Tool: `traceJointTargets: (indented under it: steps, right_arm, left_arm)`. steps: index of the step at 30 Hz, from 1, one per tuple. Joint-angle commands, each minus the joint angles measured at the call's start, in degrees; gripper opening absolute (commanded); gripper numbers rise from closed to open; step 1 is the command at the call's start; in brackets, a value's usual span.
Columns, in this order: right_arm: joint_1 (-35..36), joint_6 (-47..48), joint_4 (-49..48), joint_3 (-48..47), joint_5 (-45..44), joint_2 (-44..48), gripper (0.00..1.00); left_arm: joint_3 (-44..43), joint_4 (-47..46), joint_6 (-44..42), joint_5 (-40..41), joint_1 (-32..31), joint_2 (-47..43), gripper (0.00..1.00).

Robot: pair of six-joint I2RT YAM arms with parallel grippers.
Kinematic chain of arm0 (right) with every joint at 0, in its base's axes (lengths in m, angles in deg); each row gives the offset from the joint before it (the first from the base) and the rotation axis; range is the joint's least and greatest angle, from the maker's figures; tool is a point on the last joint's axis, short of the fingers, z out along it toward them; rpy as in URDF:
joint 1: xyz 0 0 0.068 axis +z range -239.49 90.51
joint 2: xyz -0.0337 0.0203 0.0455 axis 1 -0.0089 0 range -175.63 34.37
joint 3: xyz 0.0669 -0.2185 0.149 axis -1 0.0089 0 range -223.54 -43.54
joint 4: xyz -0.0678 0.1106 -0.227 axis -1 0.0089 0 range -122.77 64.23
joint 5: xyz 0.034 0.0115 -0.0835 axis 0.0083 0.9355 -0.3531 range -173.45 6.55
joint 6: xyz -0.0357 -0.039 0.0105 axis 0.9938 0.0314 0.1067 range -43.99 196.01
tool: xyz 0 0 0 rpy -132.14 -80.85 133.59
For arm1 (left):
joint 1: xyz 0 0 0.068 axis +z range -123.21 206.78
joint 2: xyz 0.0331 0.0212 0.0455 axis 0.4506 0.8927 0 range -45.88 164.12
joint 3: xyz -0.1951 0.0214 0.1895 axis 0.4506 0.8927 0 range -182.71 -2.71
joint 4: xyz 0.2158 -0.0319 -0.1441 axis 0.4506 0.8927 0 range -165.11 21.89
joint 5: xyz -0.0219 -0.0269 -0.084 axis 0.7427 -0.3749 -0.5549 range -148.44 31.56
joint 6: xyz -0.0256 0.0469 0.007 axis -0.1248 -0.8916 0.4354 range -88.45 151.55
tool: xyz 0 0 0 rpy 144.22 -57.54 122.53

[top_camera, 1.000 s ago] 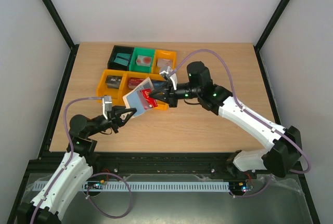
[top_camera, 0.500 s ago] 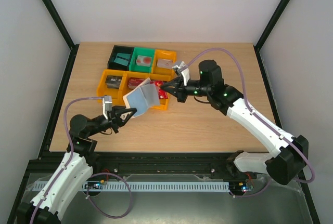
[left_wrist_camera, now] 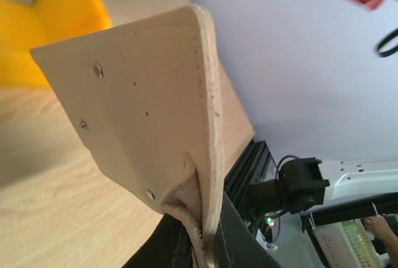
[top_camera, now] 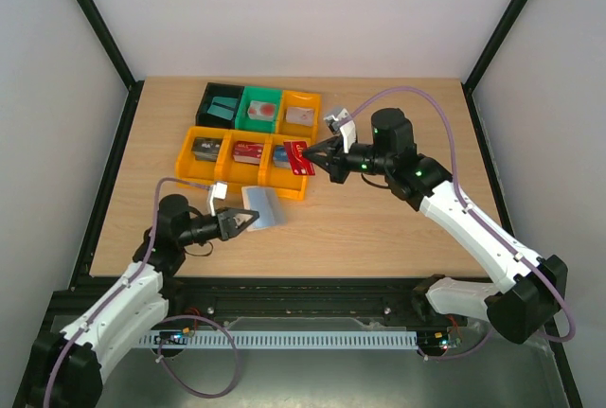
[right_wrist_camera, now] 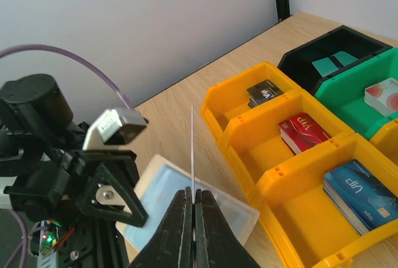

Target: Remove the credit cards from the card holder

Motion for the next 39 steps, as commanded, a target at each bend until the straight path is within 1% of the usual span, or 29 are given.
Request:
traceJointTargets:
  steps: [1,5,8,9,11,13,15,18,20,22,24,26,27,29,31,34,35,36,38,39]
  right_arm:
    - [-0.1,-0.1,1.2,-0.2,0.7,0.6,0.02]
    - [-0.1,-0.1,1.7,-0.3,2.0,0.5,0.02]
    - [0.0,0.0,1.8,-0.3,2.2,0.7,0.02]
    - [-0.1,-0.1,1.7,-0.4,2.3,0.7,0.02]
    - [-0.1,-0.1,1.8,-0.4,2.5,0.8,0.02]
    - [0.0,-0.2,2.1,-0.4,2.6,1.0,0.02]
    - [-0.1,-0.2,2.4,-0.6,2.5,1.0,0.02]
    - [0.0,-0.8,2.6,-0.7,2.2,0.8,0.02]
    - [0.0,-1.2,2.4,-0.7,2.3,0.5,0.02]
    - [0.0,-1.8,2.3,-0.8,2.2,0.3,0.02]
    - [0.0,-2.1,2.4,-0.9,2.5,0.1,0.02]
    - [0.0,-2.3,2.8,-1.1,3.1,0.1,0.02]
    - [0.0,-2.5,3.1,-1.3,3.2,0.0,0.02]
    - [0.0,-3.0,3.5,-1.8,3.9,-0.1,0.02]
    - [0.1,-4.0,3.8,-2.2,5.0,-0.3,0.02]
    - [1.0,-5.3,3.3,-2.2,6.2,-0.8,0.02]
    - [1.5,-5.7,3.1,-2.2,6.3,-1.2,0.02]
    - [2.2,-6.2,2.8,-2.4,6.2,-1.5,0.02]
    - [3.5,-7.4,1.6,-2.4,6.9,-2.4,0.02]
    - [4.4,-8.1,0.9,-2.6,7.4,-2.9,0.02]
  left_arm:
    - [0.3,7.2,1.9,3.1,-1.3,2.8,0.02]
    - [0.5,13.4,1.6,9.7,-1.5,5.1,0.02]
    - [-0.2,21.2,1.3,19.3,-1.5,6.2,0.03]
    - [-0.4,23.6,1.9,23.5,-1.4,6.2,0.08]
    - [-0.4,28.3,4.2,30.2,-0.4,5.9,0.3]
    - [-1.1,31.9,6.3,34.1,0.9,5.2,0.5]
    - [-2.4,32.9,6.9,35.3,2.1,3.8,0.63]
    - [-5.3,31.8,6.3,36.3,4.0,1.2,0.75]
    - [-7.4,30.0,6.0,36.7,5.5,-0.7,0.81]
    - [-9.1,26.0,4.8,35.5,6.7,-2.5,0.85]
    - [-10.4,19.5,0.3,33.1,7.1,-4.3,0.87]
    - [-11.6,11.6,-8.9,29.6,7.1,-6.2,0.89]
    - [-11.9,7.8,-15.3,27.0,6.9,-7.4,0.9]
    - [-12.5,2.2,-32.8,22.0,5.7,-10.1,0.89]
    - [-12.1,1.8,-54.4,18.9,3.1,-14.1,0.89]
    - [-8.8,2.3,-86.6,19.2,-1.6,-19.6,0.89]
    - [-7.1,2.1,-98.8,19.4,-3.0,-21.0,0.89]
    - [-4.3,1.4,-114.8,19.3,-4.4,-22.2,0.9]
    - [1.2,-3.2,-137.7,18.8,-6.2,-22.6,0.9]
    - [3.7,-6.9,-146.5,17.3,-6.5,-22.5,0.89]
